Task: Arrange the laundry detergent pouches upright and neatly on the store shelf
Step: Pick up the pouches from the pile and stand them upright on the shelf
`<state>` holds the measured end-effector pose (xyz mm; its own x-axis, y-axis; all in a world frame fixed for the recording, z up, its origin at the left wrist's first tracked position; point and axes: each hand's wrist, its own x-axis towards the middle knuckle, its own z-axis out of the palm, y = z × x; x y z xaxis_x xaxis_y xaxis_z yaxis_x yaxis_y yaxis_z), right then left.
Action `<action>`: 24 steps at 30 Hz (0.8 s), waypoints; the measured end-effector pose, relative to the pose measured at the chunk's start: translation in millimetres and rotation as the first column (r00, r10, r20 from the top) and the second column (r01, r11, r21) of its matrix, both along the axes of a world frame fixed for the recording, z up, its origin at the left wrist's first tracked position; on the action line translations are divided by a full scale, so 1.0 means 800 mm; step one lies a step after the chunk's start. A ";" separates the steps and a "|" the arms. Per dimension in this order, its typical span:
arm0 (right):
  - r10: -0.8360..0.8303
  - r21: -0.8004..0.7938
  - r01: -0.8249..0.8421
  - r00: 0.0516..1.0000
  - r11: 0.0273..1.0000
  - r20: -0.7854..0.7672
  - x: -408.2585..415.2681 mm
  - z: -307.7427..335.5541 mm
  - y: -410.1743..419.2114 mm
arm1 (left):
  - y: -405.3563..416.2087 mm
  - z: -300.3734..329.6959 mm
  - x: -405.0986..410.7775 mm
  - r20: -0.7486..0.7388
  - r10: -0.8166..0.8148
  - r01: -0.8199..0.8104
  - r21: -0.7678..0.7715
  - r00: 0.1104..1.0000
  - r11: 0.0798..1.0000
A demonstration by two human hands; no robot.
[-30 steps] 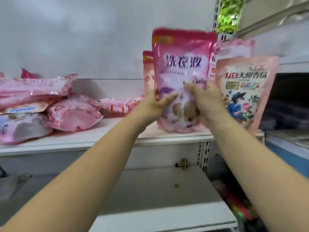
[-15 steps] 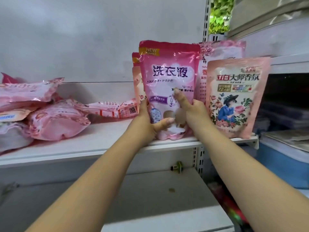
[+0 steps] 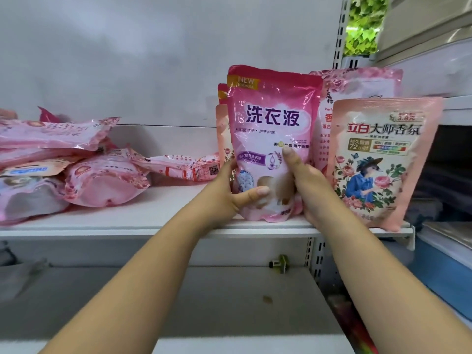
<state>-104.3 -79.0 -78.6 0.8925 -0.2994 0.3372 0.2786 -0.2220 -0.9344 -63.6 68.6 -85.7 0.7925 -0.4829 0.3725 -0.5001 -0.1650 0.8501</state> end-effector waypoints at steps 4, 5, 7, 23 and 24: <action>-0.223 -0.146 0.270 0.936 0.952 0.273 -0.008 -0.007 0.004 | -0.003 -0.002 0.000 0.025 0.048 -0.048 0.016 0.999 0.999; -0.289 -0.160 0.357 0.896 0.920 0.338 -0.010 -0.009 0.007 | -0.003 -0.001 0.000 0.031 0.065 -0.066 0.043 0.997 0.997; -0.385 -0.181 0.482 0.834 0.857 0.397 -0.012 -0.012 0.013 | -0.002 0.002 0.000 0.067 0.096 -0.105 0.143 0.993 0.984; -0.223 -0.746 0.319 0.947 0.584 0.230 0.047 0.038 0.174 | 0.218 0.070 0.073 0.727 -0.010 -0.553 0.530 0.686 0.642; -0.224 -0.728 0.272 0.961 0.629 0.166 0.065 0.045 0.181 | 0.223 0.074 0.085 0.720 0.006 -0.562 0.536 0.694 0.630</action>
<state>-52.5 66.2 -42.8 0.7957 -0.1368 0.5900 0.1525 -0.8976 -0.4137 4.2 247.3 -26.2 0.6532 -0.5891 0.4757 -0.6372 -0.7671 -0.0749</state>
